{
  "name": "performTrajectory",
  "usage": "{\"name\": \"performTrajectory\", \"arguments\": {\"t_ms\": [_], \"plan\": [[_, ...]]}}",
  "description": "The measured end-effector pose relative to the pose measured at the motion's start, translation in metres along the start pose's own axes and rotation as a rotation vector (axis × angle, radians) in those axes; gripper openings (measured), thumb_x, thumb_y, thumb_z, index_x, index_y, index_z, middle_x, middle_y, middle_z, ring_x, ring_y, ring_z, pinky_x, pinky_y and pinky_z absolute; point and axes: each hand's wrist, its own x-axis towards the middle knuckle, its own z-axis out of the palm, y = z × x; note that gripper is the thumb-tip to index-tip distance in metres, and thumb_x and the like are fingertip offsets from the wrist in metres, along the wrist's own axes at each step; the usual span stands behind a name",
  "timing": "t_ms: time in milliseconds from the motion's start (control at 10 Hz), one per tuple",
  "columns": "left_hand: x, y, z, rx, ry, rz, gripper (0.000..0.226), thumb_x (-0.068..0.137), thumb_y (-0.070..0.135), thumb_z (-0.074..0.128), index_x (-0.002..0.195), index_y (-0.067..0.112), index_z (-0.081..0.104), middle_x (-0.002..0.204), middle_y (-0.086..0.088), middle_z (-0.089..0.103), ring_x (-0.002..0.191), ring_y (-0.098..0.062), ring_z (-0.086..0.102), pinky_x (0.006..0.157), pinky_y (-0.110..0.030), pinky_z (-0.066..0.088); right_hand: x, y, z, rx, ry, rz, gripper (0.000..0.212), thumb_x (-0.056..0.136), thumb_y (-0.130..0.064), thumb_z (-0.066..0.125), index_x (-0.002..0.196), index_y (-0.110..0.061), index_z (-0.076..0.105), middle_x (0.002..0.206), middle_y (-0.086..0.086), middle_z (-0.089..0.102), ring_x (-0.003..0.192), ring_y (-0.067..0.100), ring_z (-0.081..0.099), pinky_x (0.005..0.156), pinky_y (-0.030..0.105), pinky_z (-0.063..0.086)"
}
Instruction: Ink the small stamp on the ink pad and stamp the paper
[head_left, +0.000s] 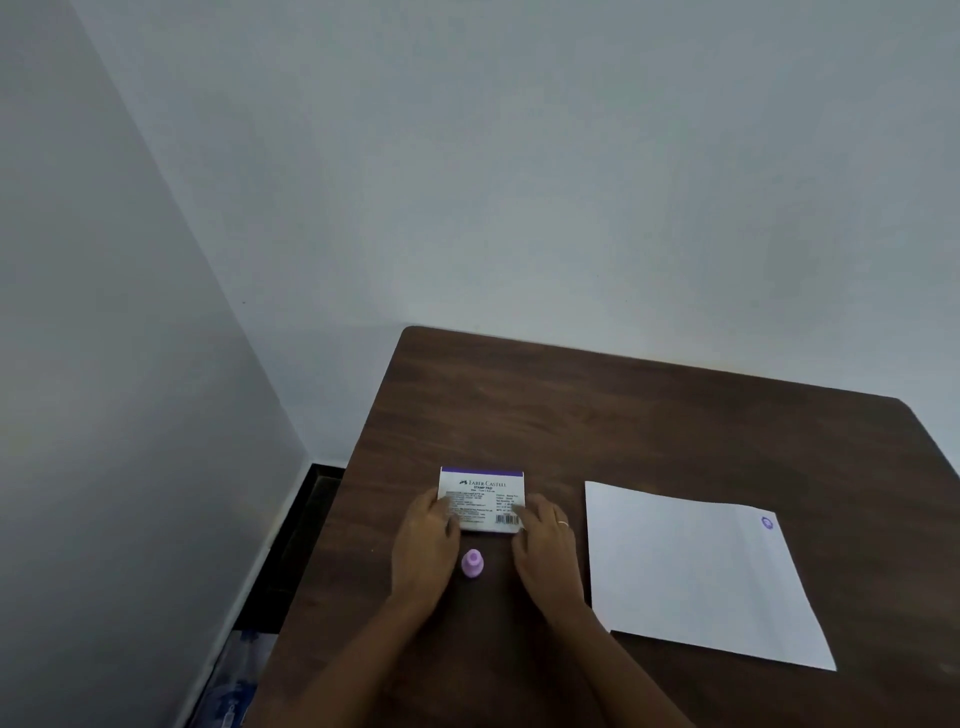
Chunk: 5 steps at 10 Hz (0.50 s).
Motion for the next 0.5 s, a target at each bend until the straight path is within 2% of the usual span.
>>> {"name": "performTrajectory", "arguments": {"t_ms": [100, 200, 300, 400, 500], "plan": [[0.013, 0.023, 0.0, 0.141, 0.035, 0.191, 0.055, 0.096, 0.029, 0.035, 0.142, 0.012, 0.008, 0.155, -0.009, 0.007, 0.141, -0.018, 0.004, 0.114, -0.032, 0.004, 0.012, -0.002, -0.014, -0.097, 0.1, -0.063, 0.045, 0.095, -0.023, 0.033, 0.138, -0.013, 0.026, 0.149, 0.008, 0.03, 0.139, 0.022, 0.023, 0.116, 0.035, 0.009], [0.028, 0.053, -0.003, 0.221, 0.154, 0.352, 0.057, 0.096, 0.039, 0.018, 0.137, 0.015, -0.011, 0.153, -0.008, -0.009, 0.137, -0.017, -0.015, 0.11, -0.03, -0.017, 0.023, -0.012, -0.039, -0.301, 0.222, -0.094, 0.052, 0.096, -0.031, 0.009, 0.136, -0.006, 0.029, 0.147, 0.013, 0.033, 0.136, 0.029, 0.027, 0.113, 0.039, -0.013], [0.038, 0.089, -0.012, 0.213, 0.267, 0.469, 0.066, 0.09, 0.048, -0.005, 0.14, 0.008, 0.008, 0.15, -0.009, 0.002, 0.138, -0.01, -0.013, 0.107, -0.026, -0.023, 0.035, -0.022, -0.069, -0.277, 0.303, -0.084, 0.055, 0.094, -0.032, 0.009, 0.131, -0.001, 0.038, 0.139, 0.017, 0.044, 0.129, 0.031, 0.039, 0.11, 0.035, -0.009], [0.051, 0.124, -0.024, 0.208, 0.326, 0.498, 0.071, 0.089, 0.048, -0.011, 0.14, 0.006, 0.014, 0.148, -0.009, 0.007, 0.13, -0.001, -0.032, 0.107, -0.026, -0.023, 0.056, -0.026, -0.106, -0.24, 0.391, -0.106, 0.063, 0.094, -0.035, -0.002, 0.133, -0.001, 0.033, 0.141, 0.017, 0.04, 0.131, 0.03, 0.035, 0.11, 0.033, -0.008], [0.072, 0.169, -0.043, 0.255, 0.389, 0.504, 0.067, 0.087, 0.049, -0.015, 0.14, 0.009, -0.01, 0.149, -0.006, -0.01, 0.135, -0.008, -0.026, 0.107, -0.029, -0.023, 0.081, -0.035, -0.15, -0.215, 0.51, -0.151, 0.063, 0.093, -0.039, -0.003, 0.136, -0.002, 0.026, 0.146, 0.016, 0.03, 0.135, 0.027, 0.022, 0.11, 0.031, -0.013]]}}
